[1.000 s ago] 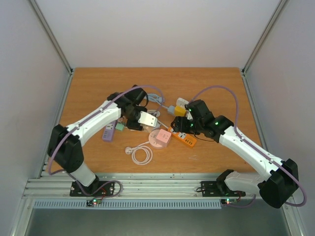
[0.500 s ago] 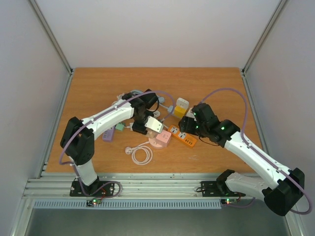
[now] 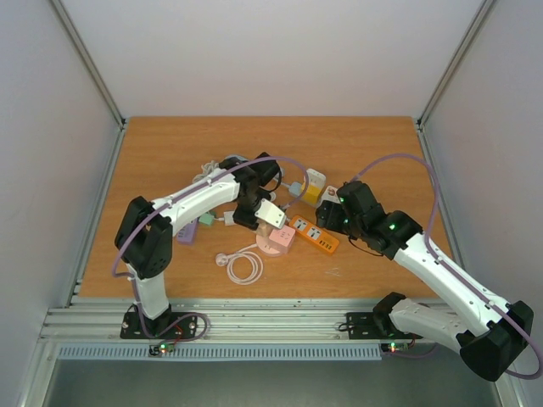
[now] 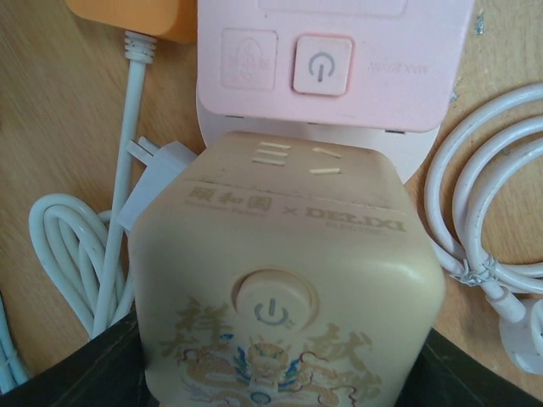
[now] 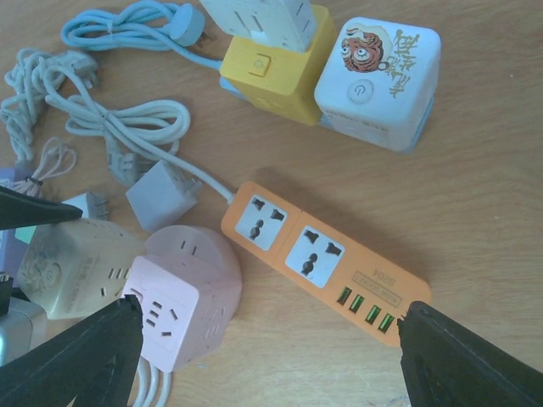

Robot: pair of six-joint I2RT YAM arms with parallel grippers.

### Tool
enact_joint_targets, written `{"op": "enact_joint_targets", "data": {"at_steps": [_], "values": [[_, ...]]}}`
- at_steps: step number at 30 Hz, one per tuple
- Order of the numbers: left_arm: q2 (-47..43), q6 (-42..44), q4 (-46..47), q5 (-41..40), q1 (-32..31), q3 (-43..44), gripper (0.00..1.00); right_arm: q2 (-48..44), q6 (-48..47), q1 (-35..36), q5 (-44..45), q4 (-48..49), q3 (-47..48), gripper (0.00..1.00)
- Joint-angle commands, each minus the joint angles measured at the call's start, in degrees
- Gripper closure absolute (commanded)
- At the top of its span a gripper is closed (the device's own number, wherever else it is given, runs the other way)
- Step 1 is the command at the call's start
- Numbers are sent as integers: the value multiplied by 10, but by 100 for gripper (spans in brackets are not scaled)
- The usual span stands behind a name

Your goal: Insert the plug

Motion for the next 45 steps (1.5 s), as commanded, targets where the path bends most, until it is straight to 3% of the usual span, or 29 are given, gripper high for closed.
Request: {"op": "enact_joint_targets", "data": {"at_steps": [1,30,45], "values": [[12,17,-9,4,-4,18,65,-7,9,-2,19,-11,-8,17],[32,33,17,-4,-11,-6,65,-6,1,-2,11,4,-20,16],[56,33,-13,-42,-21,9,65,-10,0,-2,13,5,-24,16]]}}
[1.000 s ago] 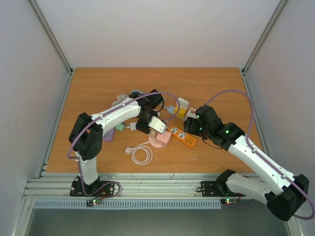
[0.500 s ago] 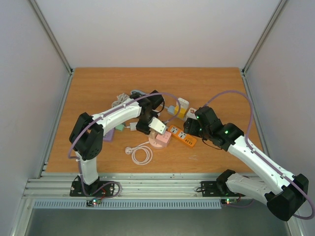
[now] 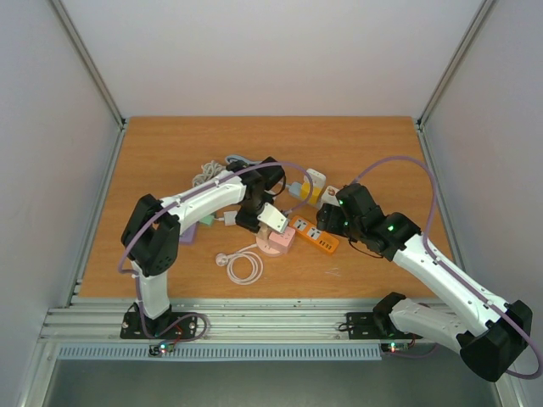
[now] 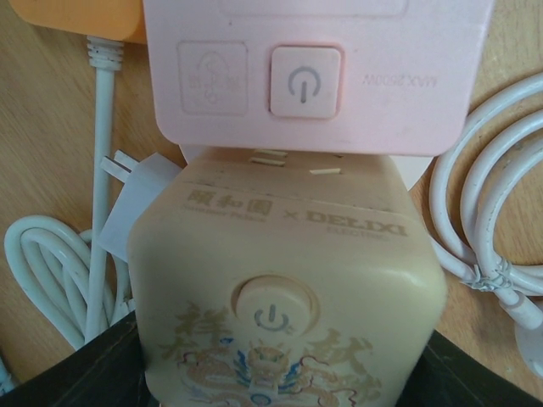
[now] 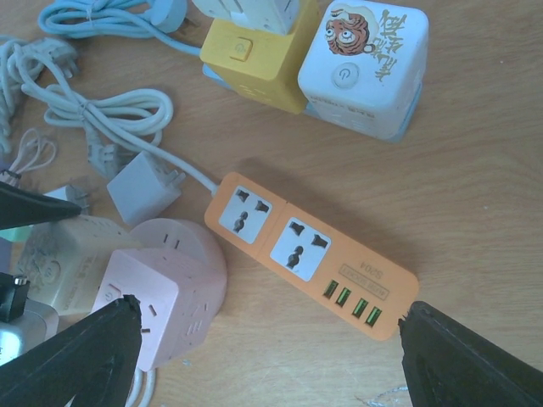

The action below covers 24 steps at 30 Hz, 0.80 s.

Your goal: Insert the plug

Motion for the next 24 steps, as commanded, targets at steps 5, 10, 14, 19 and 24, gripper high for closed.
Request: {"op": "enact_joint_targets", "data": {"at_steps": [5,10,14,19,24], "values": [[32,17,-16,-43,-26,1,63,-8,-3,-2,9,8,-7,16],[49,16,-19,-64,-28,2,62,-10,-7,-2,12,7,-8,15],[59,14,-22,-76,-29,1,62,-12,-10,-2,15,8,-10,15],[60,12,-22,-82,-35,1,62,-9,-12,-2,17,10,-10,15],[60,8,2,-92,-38,-16,64,-11,-11,-3,19,10,-10,15]]}}
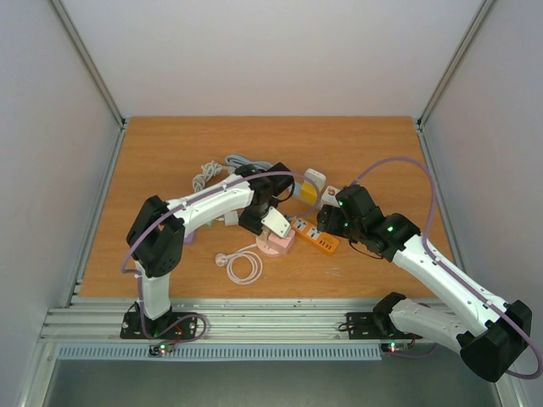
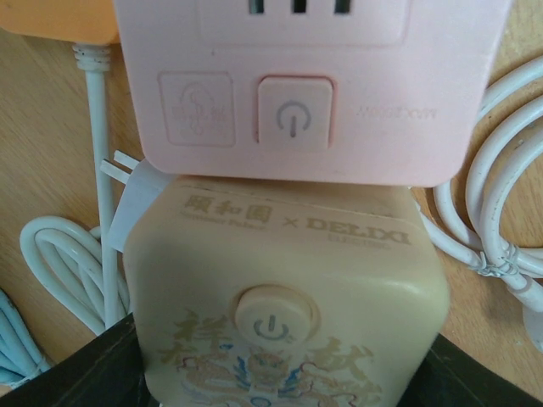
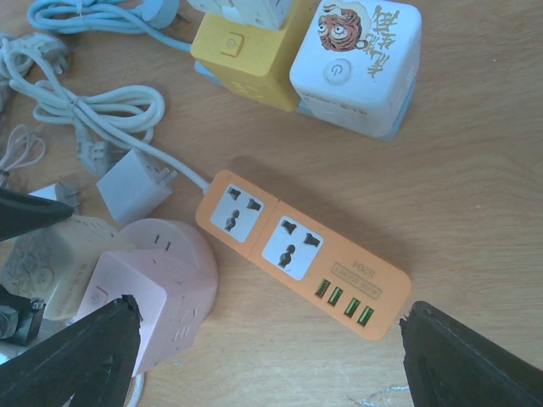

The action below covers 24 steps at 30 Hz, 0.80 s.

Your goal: Insert the plug

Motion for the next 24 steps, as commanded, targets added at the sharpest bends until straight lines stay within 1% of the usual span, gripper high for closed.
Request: {"op": "enact_joint_targets", "data": {"at_steps": [1,3,8,14,19,21,22,24], "values": [[45,2,24,-27,-3,-34,66,-9,-5,-2,16,10,-3,15],[47,-3,31,-38,-3,-38,68,-8,-4,-2,15,11,-5,15],[36,-15,51,-45,-3,-52,69,-7,0,-2,12,14,-6,15],[21,-27,60,-26,-9,-61,69,-6,3,-2,11,15,-7,15],[14,-17,73,-30,-23,-74,69,-5,8,-2,6,18,-8,15],[21,-16,63,-45,-26,-65,69,-4,8,-3,3,18,-9,15],[28,-22,49,-49,-27,-47,69,-4,9,-3,3,19,-10,15],[45,-54,31,-61,-28,-15,71,-3,8,-2,1,19,-9,15]]}}
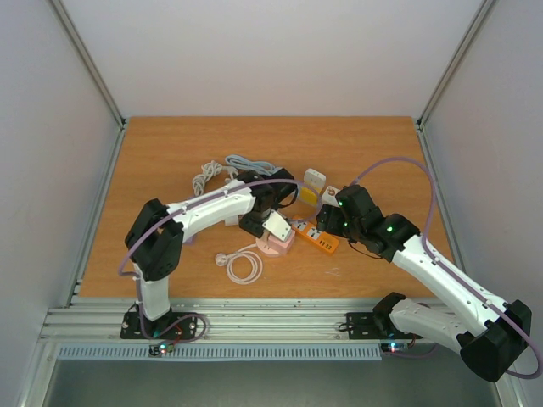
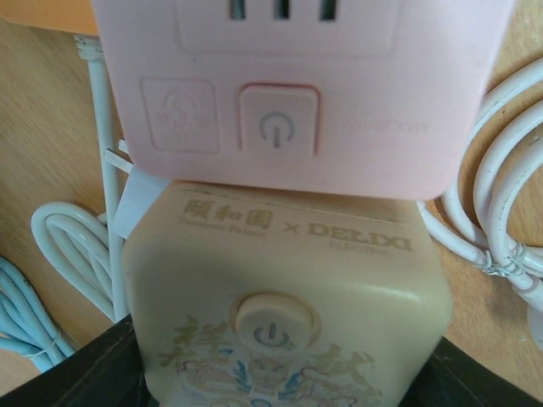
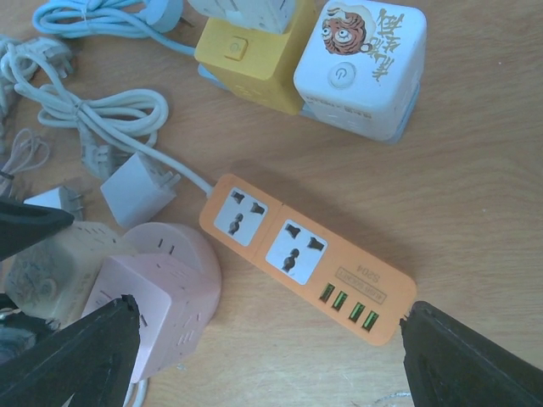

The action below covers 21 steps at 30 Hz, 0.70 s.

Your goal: Insert the plug

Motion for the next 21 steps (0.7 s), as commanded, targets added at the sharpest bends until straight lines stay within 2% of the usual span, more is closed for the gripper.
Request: {"op": "enact_joint_targets", "data": {"at_steps": [1,5,13,16,18,19,21], "values": [[78,-58,-6,-20,-4,35,71,-4,6,-2,0,8,-5,15],[97,-124,-40,-15,-4,63,69,-8,6,-2,-3,5,-4,15],[76,-118,-21,2,-4,24,68,-13,6,-2,-1,5,-6,15],[59,-120,-10,14,-4,25,63,-15,9,-2,2,4,-7,15],[38,-123,3,36,-4,26,54,-17,9,-2,3,3,-7,15],[25,-125,9,44,-4,27,43,-19,9,-2,3,2,-8,15],[2,-126,15,63,-3,32,4,-25,8,-2,5,2,-8,14]]}}
